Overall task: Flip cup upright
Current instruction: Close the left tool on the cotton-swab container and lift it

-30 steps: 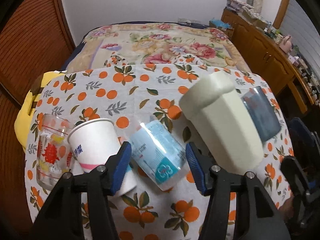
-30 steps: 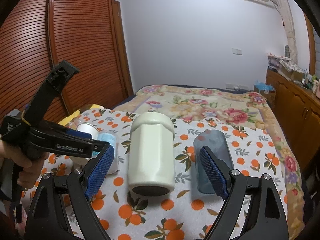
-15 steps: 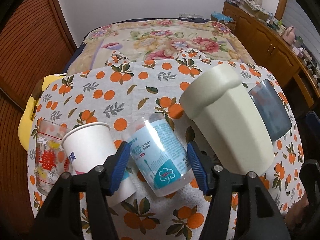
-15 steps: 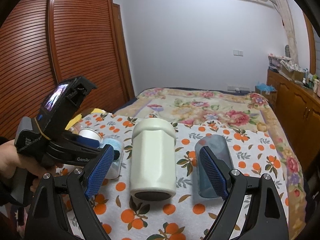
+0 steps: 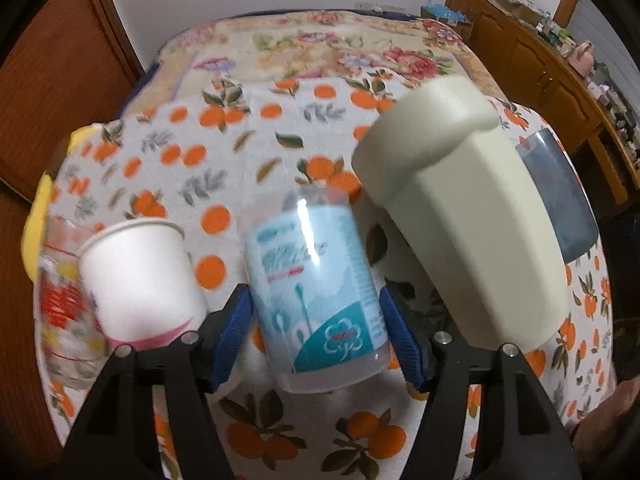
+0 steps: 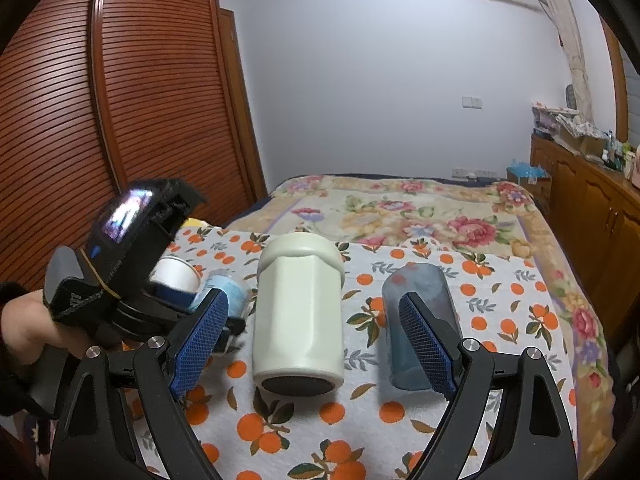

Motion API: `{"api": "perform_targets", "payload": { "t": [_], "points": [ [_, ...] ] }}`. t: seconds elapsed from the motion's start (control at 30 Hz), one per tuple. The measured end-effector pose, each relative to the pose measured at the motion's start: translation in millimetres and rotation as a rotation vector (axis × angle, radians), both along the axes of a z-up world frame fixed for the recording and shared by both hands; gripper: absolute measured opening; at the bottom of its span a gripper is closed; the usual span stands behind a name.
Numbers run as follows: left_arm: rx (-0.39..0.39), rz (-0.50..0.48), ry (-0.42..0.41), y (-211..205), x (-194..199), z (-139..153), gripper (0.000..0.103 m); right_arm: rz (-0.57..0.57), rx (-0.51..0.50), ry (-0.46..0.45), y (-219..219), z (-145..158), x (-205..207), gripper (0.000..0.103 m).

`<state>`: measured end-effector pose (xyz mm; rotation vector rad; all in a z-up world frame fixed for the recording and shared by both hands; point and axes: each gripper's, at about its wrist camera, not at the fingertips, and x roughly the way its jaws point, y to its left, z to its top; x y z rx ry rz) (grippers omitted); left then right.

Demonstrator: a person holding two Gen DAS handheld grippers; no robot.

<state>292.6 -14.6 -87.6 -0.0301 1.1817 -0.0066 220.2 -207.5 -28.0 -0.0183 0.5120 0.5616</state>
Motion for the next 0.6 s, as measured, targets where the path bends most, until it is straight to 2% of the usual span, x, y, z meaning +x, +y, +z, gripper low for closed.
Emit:
{"api": "perform_targets", "payload": {
  "t": [0.3, 0.6],
  "points": [
    [-0.037, -0.019, -0.099, 1.3, -28.1, 26.4, 0.059, -0.019, -0.01, -0.009, -5.8, 3.3, -10.0, 0.089],
    [-0.111, -0.078, -0.215, -8.8, -93.4, 55.0, 0.059, -0.06, -0.022, -0.008, -17.8, 5.8, -38.9, 0.089]
  ]
}}
